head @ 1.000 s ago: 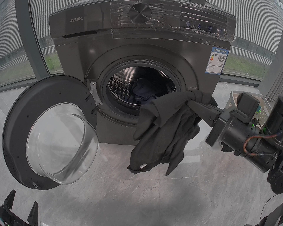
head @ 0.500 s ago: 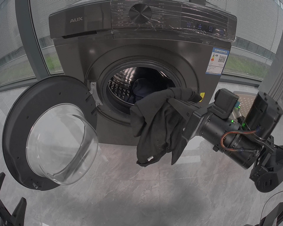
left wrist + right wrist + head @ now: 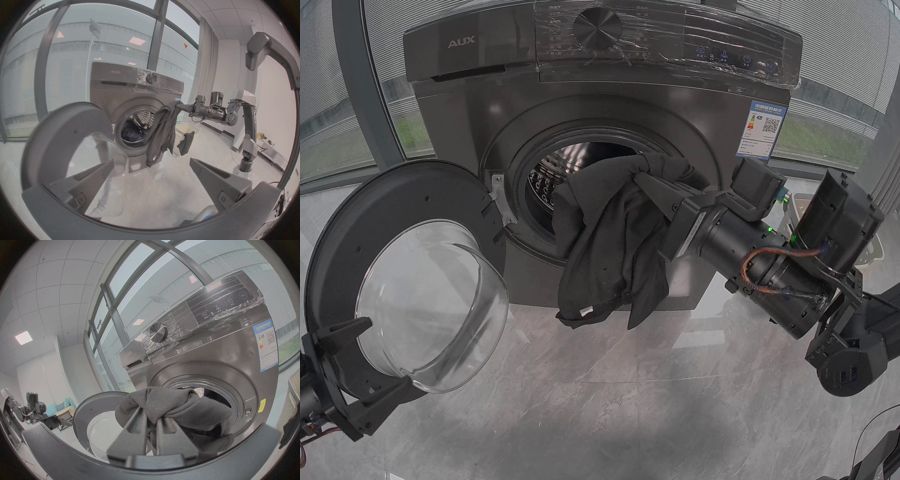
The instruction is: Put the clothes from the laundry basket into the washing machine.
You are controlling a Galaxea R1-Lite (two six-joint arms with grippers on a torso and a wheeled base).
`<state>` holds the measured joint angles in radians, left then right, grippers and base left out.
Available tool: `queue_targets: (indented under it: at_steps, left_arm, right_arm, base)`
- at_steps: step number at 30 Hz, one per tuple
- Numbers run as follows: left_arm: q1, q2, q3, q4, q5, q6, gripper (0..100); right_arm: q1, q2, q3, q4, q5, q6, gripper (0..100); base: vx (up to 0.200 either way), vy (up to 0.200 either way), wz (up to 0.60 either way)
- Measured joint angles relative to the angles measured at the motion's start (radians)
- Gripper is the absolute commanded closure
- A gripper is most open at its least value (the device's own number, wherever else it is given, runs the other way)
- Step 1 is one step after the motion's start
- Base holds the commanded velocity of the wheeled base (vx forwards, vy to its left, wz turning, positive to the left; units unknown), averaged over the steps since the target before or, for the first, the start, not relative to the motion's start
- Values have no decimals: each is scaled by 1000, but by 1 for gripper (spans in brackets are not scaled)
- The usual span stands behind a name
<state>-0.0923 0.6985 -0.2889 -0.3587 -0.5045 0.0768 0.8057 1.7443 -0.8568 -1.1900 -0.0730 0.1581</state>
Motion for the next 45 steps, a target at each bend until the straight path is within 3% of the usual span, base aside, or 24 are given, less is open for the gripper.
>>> queue_targets:
  at_steps: [7, 14, 19, 27, 45]
  left_arm:
    - [-143, 251, -18, -180, 18, -2, 0]
    - [-259, 466, -76, -307, 30, -68, 0]
    - [-316, 600, -129, -342, 72, -84, 0]
    - [-343, 803, -189, -445, 100, -90, 0]
    - [-333, 1110, -344, -476, 97, -95, 0]
  right_arm:
    - [-2, 17, -35, -12, -2, 1, 100]
    - [-4, 29, -51, -24, -3, 4, 100]
    - [-6, 33, -54, -27, -4, 5, 100]
    - [-3, 33, -57, -28, -8, 5, 100]
    - [10, 31, -53, -42, -9, 6, 100]
  base:
    - [0, 0, 0]
    - [0, 0, 0]
    - [0, 0, 0]
    - [0, 0, 0]
    - [0, 0, 0]
